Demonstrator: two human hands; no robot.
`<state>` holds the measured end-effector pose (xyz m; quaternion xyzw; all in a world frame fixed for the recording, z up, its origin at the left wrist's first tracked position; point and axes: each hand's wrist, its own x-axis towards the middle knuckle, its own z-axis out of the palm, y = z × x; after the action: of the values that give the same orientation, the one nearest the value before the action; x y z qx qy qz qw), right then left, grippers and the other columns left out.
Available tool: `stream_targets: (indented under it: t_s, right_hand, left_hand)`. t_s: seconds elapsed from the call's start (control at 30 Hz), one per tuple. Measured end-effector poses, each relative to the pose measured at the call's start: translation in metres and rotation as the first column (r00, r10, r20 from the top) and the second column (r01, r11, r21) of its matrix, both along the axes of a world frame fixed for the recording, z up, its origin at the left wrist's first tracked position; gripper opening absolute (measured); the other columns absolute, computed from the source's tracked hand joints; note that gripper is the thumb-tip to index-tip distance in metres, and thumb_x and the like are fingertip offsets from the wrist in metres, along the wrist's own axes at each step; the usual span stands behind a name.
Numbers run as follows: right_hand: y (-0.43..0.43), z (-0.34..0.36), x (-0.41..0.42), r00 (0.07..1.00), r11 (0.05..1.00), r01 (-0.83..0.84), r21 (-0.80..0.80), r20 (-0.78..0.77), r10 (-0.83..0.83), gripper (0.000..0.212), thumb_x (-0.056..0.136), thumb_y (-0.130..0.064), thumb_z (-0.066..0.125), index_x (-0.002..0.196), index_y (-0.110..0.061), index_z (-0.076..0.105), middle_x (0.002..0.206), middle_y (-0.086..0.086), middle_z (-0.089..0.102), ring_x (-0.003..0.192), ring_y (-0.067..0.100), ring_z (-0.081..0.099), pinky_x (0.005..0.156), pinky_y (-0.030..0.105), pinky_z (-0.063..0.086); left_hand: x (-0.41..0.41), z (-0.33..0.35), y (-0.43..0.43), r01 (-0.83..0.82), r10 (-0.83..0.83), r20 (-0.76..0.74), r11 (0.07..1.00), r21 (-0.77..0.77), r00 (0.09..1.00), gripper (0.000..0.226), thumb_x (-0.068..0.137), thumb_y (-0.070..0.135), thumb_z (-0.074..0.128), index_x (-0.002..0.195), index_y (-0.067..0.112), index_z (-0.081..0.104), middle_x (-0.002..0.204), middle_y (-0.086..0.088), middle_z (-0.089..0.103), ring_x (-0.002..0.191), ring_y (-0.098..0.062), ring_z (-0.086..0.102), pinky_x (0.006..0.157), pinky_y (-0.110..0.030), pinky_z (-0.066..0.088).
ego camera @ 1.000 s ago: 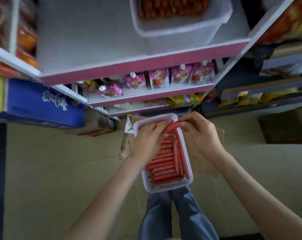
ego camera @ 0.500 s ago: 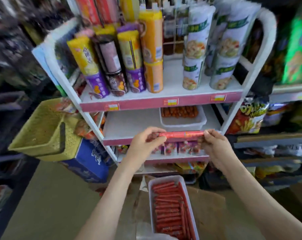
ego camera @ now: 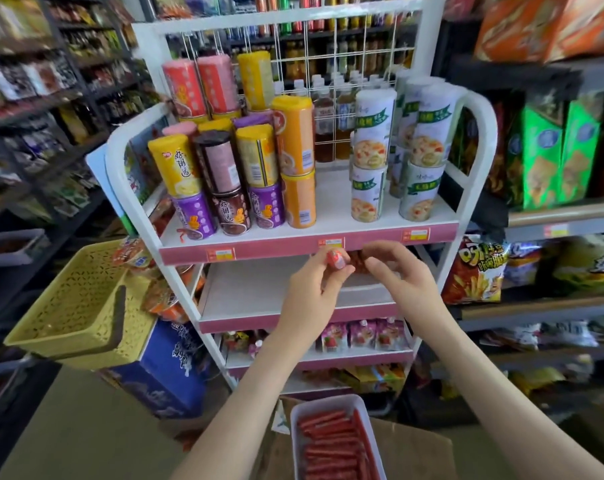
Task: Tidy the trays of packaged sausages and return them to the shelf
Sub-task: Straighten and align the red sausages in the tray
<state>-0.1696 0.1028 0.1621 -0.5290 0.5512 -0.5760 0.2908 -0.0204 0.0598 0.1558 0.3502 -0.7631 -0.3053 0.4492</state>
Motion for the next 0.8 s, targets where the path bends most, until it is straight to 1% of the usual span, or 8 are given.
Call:
stream_targets:
  t_s: [0.17,0.33,0.4,0.53,0.6,0.67,0.73,0.8]
  right_hand:
    - [0.008,0.017,0.005,0.921,0.952,-0.085,-0.294,-0.388,-0.037,0.023,0.083,-0.007,0.07,0.097,-0.024,0.062,0.092,-0.011,0.061,0.091,-0.001,0.056,0.081,0.009,0.042]
    - [0.012,0.024,0.009,0.924,0.92,-0.138,-0.368,-0.382,-0.014,0.023,0.083,-0.016,0.069,0.1,-0.028,0.061,0.095,-0.013,0.061,0.091,0.001,0.057,0.081,0.011,0.044]
    - [0.01,0.026,0.011,0.93,0.927,-0.132,-0.35,-0.368,-0.007,0.023,0.083,-0.012,0.068,0.092,-0.033,0.062,0.089,-0.015,0.064,0.089,0.002,0.06,0.08,0.013,0.046]
    - [0.005,0.029,0.006,0.994,0.977,-0.073,-0.202,0.068,0.089,0.025,0.082,0.008,0.064,0.081,-0.017,0.063,0.073,-0.013,0.07,0.073,0.0,0.065,0.069,0.014,0.051]
    - [-0.001,0.025,-0.001,0.961,0.984,-0.021,-0.175,0.267,0.068,0.02,0.082,0.007,0.063,0.079,-0.012,0.058,0.069,-0.008,0.069,0.071,0.004,0.064,0.07,0.017,0.052]
    - [-0.007,0.018,-0.009,0.878,0.986,-0.01,-0.166,0.47,0.088,0.016,0.077,-0.007,0.07,0.077,-0.012,0.054,0.069,-0.007,0.067,0.071,0.007,0.062,0.073,0.02,0.053]
    - [-0.011,0.01,-0.015,0.75,0.984,-0.032,-0.178,0.647,0.141,0.028,0.061,-0.024,0.077,0.074,-0.013,0.055,0.072,-0.003,0.067,0.072,0.009,0.064,0.073,0.021,0.055]
    - [-0.015,0.003,-0.015,0.651,0.982,-0.044,-0.182,0.741,0.167,0.022,0.057,-0.025,0.077,0.066,-0.016,0.06,0.073,0.0,0.066,0.071,0.011,0.065,0.07,0.021,0.055]
  left_hand:
    - [-0.002,-0.002,-0.002,-0.019,0.064,0.177,0.969,-0.247,0.982,0.027,0.092,0.023,0.051,0.115,0.012,0.06,0.106,-0.004,0.065,0.096,-0.021,0.06,0.077,-0.031,0.049]
    - [0.003,0.0,-0.003,-0.071,0.18,0.232,0.908,-0.412,0.956,0.031,0.091,0.03,0.046,0.109,0.011,0.062,0.092,-0.004,0.061,0.086,-0.019,0.055,0.065,-0.025,0.043]
    - [0.004,0.002,-0.002,-0.078,0.205,0.24,0.888,-0.454,0.949,0.029,0.091,0.03,0.048,0.106,0.01,0.064,0.086,-0.003,0.059,0.08,-0.018,0.054,0.063,-0.025,0.041]
    - [0.012,0.005,0.002,-0.064,0.158,0.22,0.922,-0.382,0.962,0.031,0.089,0.039,0.053,0.104,0.014,0.062,0.087,0.003,0.062,0.077,-0.01,0.056,0.066,-0.019,0.041]
    - [0.019,0.012,0.003,-0.091,0.146,0.215,0.965,-0.248,0.966,0.029,0.086,0.045,0.059,0.101,0.02,0.061,0.08,0.014,0.06,0.07,0.0,0.054,0.06,-0.01,0.038]
    - [0.026,0.018,0.002,-0.122,0.135,0.167,0.989,-0.081,0.977,0.019,0.083,0.036,0.067,0.096,0.023,0.062,0.072,0.02,0.058,0.067,0.005,0.055,0.06,-0.007,0.038]
    - [0.032,0.024,0.001,-0.054,0.068,-0.07,0.981,0.188,0.995,0.013,0.083,0.022,0.07,0.095,0.02,0.064,0.072,0.015,0.064,0.066,0.001,0.059,0.066,-0.011,0.045]
    - [0.031,0.028,0.005,0.115,0.031,-0.389,0.93,0.348,0.921,0.012,0.086,0.01,0.066,0.097,0.013,0.064,0.074,0.004,0.066,0.071,-0.012,0.062,0.074,-0.024,0.052]
